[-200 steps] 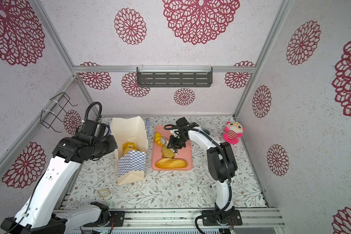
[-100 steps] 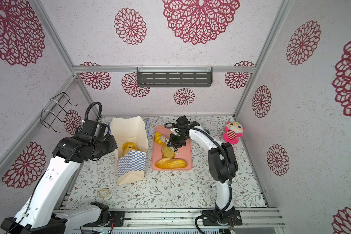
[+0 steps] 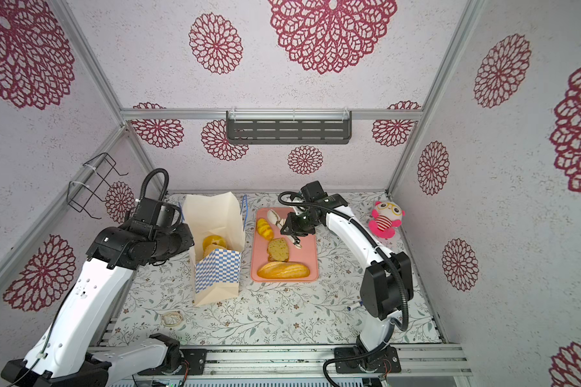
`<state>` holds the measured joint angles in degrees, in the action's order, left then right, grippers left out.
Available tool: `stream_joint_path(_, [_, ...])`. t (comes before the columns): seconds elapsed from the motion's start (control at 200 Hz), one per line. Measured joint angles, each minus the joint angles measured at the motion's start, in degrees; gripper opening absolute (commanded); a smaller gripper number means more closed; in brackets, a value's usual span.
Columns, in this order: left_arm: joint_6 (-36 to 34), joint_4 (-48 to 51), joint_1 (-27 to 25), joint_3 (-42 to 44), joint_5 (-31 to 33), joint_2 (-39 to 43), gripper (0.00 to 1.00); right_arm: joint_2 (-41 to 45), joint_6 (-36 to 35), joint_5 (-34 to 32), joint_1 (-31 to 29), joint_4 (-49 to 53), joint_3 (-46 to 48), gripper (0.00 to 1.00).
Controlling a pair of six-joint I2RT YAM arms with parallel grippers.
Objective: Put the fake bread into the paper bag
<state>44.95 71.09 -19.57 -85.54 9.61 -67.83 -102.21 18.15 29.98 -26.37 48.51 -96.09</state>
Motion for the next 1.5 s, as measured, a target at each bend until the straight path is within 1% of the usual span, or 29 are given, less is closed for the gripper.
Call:
stream_joint_path(0.185, [0.02, 0.00, 0.00, 0.00, 0.00, 0.07, 0.00, -5.88, -0.68, 0.02, 0.04, 1.27, -2.97, 0.31])
stream_joint_path(0.32, [0.04, 0.04, 0.00, 0.02, -0.02, 0.44, 0.00, -8.39, -1.18, 0.02, 0.02, 1.57, -3.96, 0.37])
stream_joint_path(0.71, [0.04, 0.17, 0.02, 0.11, 0.00, 0.72, 0.00, -9.99, -1.60, -0.04, 0.04, 1.51, -4.44, 0.39])
stream_joint_path(1.051, [0.04, 0.22, 0.07, 0.11, 0.00, 0.74, 0.00, -13.57, -3.19, -1.95, 0.04, 3.02, -9.53, 0.41])
stream_joint_path(1.501, [0.09, 0.28, 0.11, 0.22, 0.00, 0.81, 0.00, -18.18, -5.53, -3.41, -1.18, 5.70, -13.18, 0.43])
